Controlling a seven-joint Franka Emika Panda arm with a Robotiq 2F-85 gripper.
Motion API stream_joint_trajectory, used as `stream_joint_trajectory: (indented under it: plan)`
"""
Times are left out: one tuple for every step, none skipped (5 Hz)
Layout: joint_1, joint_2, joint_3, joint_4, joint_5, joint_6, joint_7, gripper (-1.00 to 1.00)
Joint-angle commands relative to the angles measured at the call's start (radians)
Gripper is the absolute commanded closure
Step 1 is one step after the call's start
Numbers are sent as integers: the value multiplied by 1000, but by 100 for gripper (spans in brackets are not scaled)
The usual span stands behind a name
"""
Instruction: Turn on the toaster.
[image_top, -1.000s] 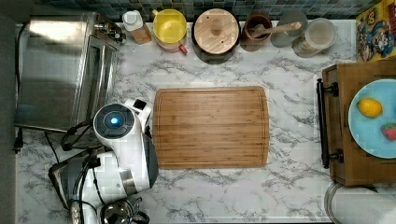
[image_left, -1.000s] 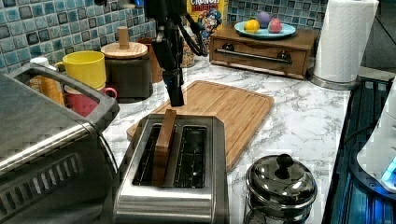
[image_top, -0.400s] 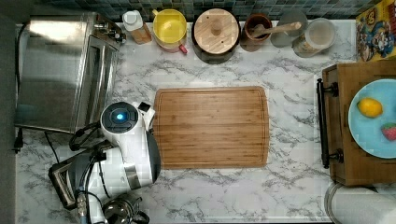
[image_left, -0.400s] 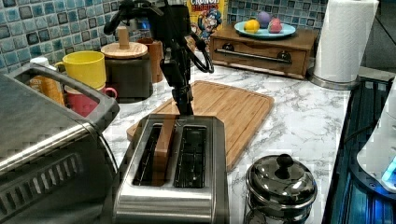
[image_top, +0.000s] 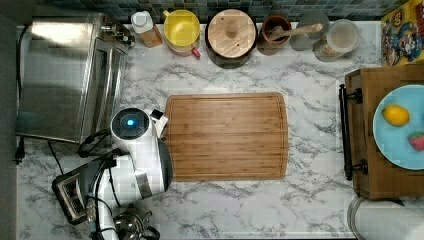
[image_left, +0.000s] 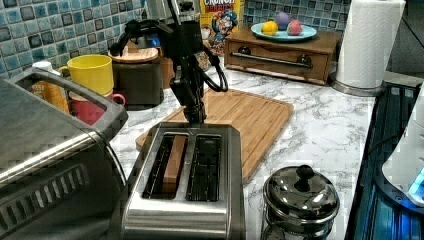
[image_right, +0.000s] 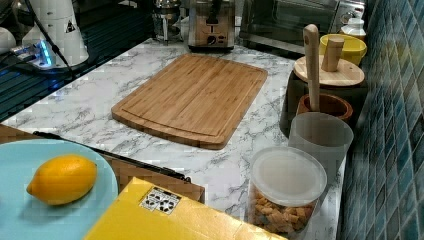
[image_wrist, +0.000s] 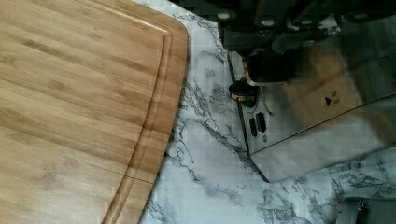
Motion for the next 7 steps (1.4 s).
stream_joint_trajectory:
  plan:
    - [61,188,16,-247,-83,132,130,100]
    - [58,200,14,-357,-64,174,110,100]
    - [65,231,14,-392,-74,178,93,100]
    - [64,221,3,-361,-110,149,106,100]
    - [63,221,3,-361,-110,149,106,100]
    - [63,221,4,-361,-111,149,106,100]
    - [65,221,2,-361,-110,149,105,100]
